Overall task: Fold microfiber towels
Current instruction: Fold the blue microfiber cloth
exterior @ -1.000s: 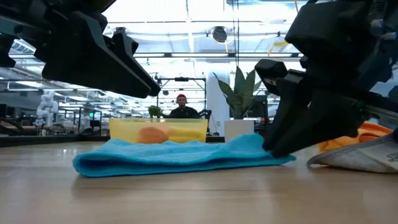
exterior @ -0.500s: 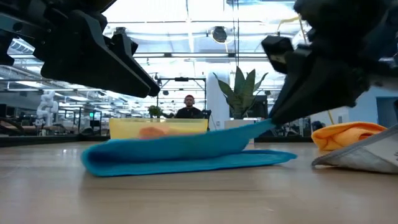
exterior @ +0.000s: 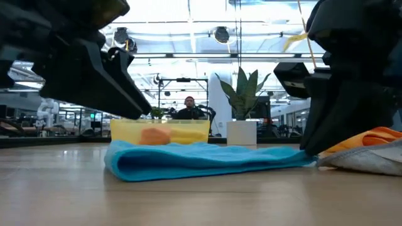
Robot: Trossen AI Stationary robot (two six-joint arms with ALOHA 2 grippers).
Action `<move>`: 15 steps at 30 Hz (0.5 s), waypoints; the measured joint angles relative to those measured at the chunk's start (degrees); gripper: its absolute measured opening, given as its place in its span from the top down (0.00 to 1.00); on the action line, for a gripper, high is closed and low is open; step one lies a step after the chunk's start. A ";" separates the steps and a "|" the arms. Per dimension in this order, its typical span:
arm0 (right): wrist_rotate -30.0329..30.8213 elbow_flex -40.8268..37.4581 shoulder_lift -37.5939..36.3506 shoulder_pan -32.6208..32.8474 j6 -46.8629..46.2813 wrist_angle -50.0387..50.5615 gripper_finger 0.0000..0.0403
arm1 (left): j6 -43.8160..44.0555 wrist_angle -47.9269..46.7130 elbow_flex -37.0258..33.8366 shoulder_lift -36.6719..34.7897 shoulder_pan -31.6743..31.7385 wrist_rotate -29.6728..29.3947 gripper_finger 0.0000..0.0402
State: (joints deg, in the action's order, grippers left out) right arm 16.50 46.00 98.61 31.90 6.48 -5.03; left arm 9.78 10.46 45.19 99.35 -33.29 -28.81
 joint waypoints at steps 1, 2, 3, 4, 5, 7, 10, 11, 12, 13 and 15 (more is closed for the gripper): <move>-0.01 0.00 0.00 0.02 0.15 -0.27 1.00 | 0.66 -0.94 0.00 0.00 0.17 -0.08 0.63; -0.01 0.00 0.00 0.02 0.46 -0.50 1.00 | 1.36 -2.11 0.00 0.00 0.32 -0.15 0.63; -0.01 0.00 -0.01 0.02 0.77 -0.74 1.00 | 2.31 -3.50 0.00 0.00 0.53 -0.19 0.63; 0.02 0.00 -0.20 0.02 1.12 -0.75 1.00 | 3.58 -4.95 0.00 0.00 0.69 -0.22 0.63; 0.04 0.00 -0.26 0.02 1.18 -0.71 1.00 | 5.05 -6.56 0.00 0.00 0.90 -0.44 0.63; 0.13 0.00 -0.26 0.02 1.20 -0.33 1.00 | 7.63 -9.70 -0.02 0.00 1.16 -1.59 0.63; 2.35 -0.04 -0.60 0.22 1.62 -0.32 1.00 | 10.36 -12.63 -0.02 0.00 1.21 -3.83 0.63; 3.26 -0.02 -0.63 0.43 1.72 -0.36 1.00 | 10.82 -13.03 -0.02 0.00 1.21 -4.07 0.63; 3.75 -0.02 -0.67 0.53 1.80 -0.22 1.00 | 11.19 -13.29 -0.02 0.00 1.19 -4.10 0.63; 4.27 -0.02 -0.70 0.70 1.85 -0.08 1.00 | 11.41 -13.33 -0.02 0.00 1.19 -4.12 0.63; 4.37 -0.02 -0.77 0.81 1.78 -0.12 1.00 | 11.83 -13.33 -0.02 0.00 1.03 -4.12 0.63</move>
State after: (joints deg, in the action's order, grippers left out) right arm 20.87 45.98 97.83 32.71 8.25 -5.15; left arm 21.61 -2.87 45.17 99.35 -32.26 -32.93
